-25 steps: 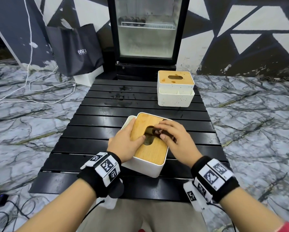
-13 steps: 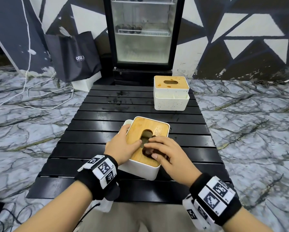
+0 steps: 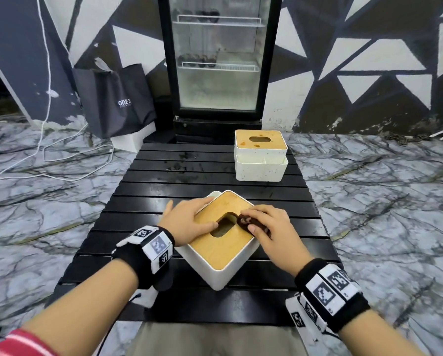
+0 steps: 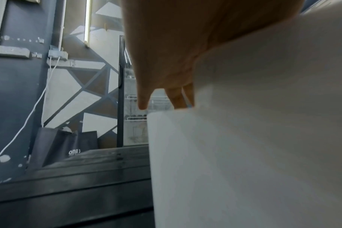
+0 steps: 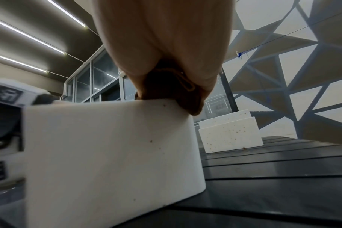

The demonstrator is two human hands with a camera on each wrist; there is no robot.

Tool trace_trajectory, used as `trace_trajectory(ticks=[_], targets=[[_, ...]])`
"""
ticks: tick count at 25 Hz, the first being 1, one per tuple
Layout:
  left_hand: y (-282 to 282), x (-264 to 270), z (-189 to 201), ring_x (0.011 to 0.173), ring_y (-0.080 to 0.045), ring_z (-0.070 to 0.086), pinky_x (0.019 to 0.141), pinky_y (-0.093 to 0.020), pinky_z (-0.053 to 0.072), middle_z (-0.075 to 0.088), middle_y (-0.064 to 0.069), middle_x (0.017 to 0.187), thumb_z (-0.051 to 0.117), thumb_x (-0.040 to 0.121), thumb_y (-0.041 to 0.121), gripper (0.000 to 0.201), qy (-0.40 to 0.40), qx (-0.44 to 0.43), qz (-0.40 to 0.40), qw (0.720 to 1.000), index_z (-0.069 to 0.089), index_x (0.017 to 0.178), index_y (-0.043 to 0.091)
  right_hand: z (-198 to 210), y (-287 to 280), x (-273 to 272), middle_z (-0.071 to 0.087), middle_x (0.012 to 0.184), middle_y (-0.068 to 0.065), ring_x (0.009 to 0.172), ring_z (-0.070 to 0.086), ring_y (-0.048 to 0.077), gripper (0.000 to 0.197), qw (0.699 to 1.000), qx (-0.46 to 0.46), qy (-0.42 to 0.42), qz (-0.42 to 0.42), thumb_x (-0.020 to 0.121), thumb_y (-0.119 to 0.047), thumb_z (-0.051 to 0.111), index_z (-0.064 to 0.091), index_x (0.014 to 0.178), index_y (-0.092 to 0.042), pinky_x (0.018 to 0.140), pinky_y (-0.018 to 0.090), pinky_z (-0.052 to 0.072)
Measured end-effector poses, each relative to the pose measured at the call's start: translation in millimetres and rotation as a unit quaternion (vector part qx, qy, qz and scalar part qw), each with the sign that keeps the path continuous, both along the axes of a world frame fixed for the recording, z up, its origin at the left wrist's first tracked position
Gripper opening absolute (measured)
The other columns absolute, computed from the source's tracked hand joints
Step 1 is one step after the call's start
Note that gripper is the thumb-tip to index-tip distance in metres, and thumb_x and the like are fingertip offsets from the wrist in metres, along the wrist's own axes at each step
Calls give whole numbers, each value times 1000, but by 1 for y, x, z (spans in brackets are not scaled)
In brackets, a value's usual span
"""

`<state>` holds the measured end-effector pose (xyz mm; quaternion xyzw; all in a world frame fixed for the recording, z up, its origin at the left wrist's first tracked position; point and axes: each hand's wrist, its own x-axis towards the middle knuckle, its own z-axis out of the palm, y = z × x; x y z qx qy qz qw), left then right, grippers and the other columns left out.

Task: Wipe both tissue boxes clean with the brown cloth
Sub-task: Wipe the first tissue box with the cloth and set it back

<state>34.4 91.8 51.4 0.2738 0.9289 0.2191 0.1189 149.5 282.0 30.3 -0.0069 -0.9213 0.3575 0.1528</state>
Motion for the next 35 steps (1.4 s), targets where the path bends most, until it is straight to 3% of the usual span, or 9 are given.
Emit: trace_trajectory(ticks=[4,7,9,11,15,19,24,28,35], targets=[[-4,-8,7,134,-15,33,114,-49,10,38,14,146,58,84,53,50,103,-23,30,994,47,131,42,2,-25,24,44,116,-23,107,32,10,33,998,43,5,37,88,-27,48,56,119,-33,95,4,15],[-9,-2,2,133,-22,35,109,-43,27,32,7,150,59,83,51,54,89,-6,95,991,44,134,40,6,-41,33,40,114,-29,109,31,1,37,997,25,4,73,84,-27,47,57,119,-32,97,1,12],[-11,5,-3,135,-26,34,108,-42,32,26,0,152,60,84,47,61,38,39,133,990,37,139,35,14,-36,27,45,115,-24,111,34,0,34,998,-4,22,63,85,-22,54,59,117,-30,98,0,12],[-12,12,-7,136,-27,34,110,-38,31,24,-7,152,59,86,43,68,-8,80,151,985,28,145,29,20,-26,14,48,118,-17,114,37,4,34,999,-19,20,41,87,-15,58,58,118,-30,98,2,15],[-11,16,-10,133,-26,37,106,-32,30,28,-10,150,50,93,31,63,-25,109,144,983,20,148,24,11,-24,0,45,126,-16,122,33,3,36,997,-16,-23,65,88,-12,55,56,120,-29,107,17,20],[-12,7,-10,130,-25,40,103,-32,33,29,-8,149,48,95,30,60,-17,103,129,986,20,148,24,-3,-36,16,46,123,-21,122,31,-3,34,994,-12,8,105,87,-21,51,58,118,-31,105,8,16],[-13,3,-10,133,-21,36,104,-31,33,26,-3,152,48,95,30,61,-8,88,93,992,20,149,25,-3,-25,10,47,123,-19,121,35,-2,33,990,-11,6,139,87,-22,50,58,118,-31,105,8,19],[-14,3,-11,129,-21,41,100,-31,36,25,0,152,47,95,33,61,0,83,90,993,19,148,27,3,-6,-21,49,122,-13,119,39,4,34,994,-6,-6,106,89,-10,54,59,117,-28,105,17,24],[-13,3,-11,128,-23,42,100,-33,38,25,0,152,46,95,33,60,7,75,92,993,19,148,27,9,-12,-54,53,126,-4,121,39,14,33,994,69,-17,83,90,-13,52,57,120,-25,106,27,27]])
